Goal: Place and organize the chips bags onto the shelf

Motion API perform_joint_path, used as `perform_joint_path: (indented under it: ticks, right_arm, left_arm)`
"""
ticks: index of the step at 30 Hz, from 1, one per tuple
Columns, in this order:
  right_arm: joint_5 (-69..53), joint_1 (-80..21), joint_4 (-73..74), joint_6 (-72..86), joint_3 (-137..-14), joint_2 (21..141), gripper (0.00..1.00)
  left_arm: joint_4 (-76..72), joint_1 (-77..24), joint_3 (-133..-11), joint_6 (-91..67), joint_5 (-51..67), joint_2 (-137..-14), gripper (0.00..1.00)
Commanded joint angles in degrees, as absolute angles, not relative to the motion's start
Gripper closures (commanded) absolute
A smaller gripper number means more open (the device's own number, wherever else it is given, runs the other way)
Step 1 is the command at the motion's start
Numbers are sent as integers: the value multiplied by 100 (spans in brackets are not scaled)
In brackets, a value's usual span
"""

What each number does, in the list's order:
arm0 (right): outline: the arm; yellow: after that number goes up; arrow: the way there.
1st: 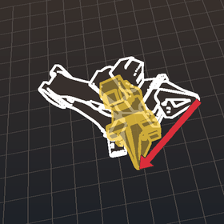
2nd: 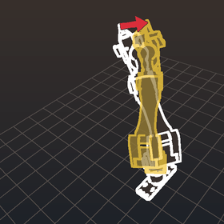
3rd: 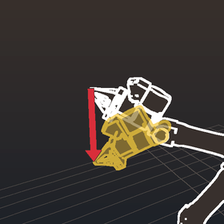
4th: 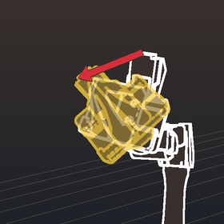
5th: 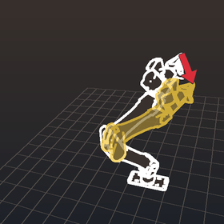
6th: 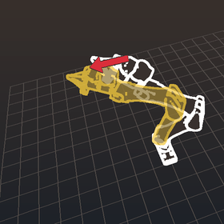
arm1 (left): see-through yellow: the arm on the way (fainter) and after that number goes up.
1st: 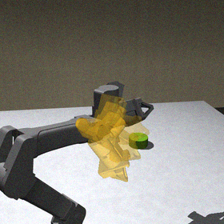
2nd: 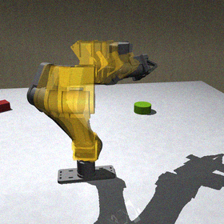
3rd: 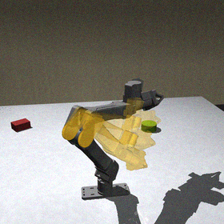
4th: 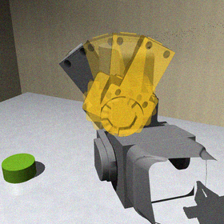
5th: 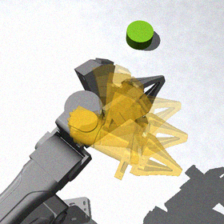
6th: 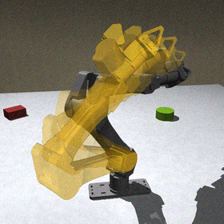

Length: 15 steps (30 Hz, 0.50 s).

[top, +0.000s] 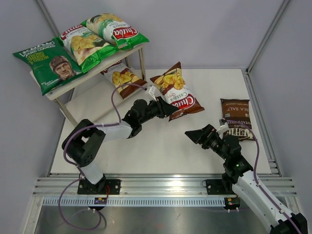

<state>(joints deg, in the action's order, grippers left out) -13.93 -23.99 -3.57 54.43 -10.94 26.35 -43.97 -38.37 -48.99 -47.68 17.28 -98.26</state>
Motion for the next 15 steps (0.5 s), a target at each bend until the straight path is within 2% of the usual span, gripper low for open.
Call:
perform_joint_path:
  ticks: [1,10,15]
  right_arm:
    - [-1626,-2391,-2301,5635,-870,2654,1]
    - [-924,-2391,-3594,5344,-809,3119,1]
    - [-879,-2391,-3893,5405,-1063,3725,1]
  left_arm:
    - [-5263,-4121,-4694,-5431,1021,-9221,98]
    - [-5739,-4859,-3859,-6029,133,-8438,98]
    - [-6037,-5097,-3543,-6186,18,-8095,97]
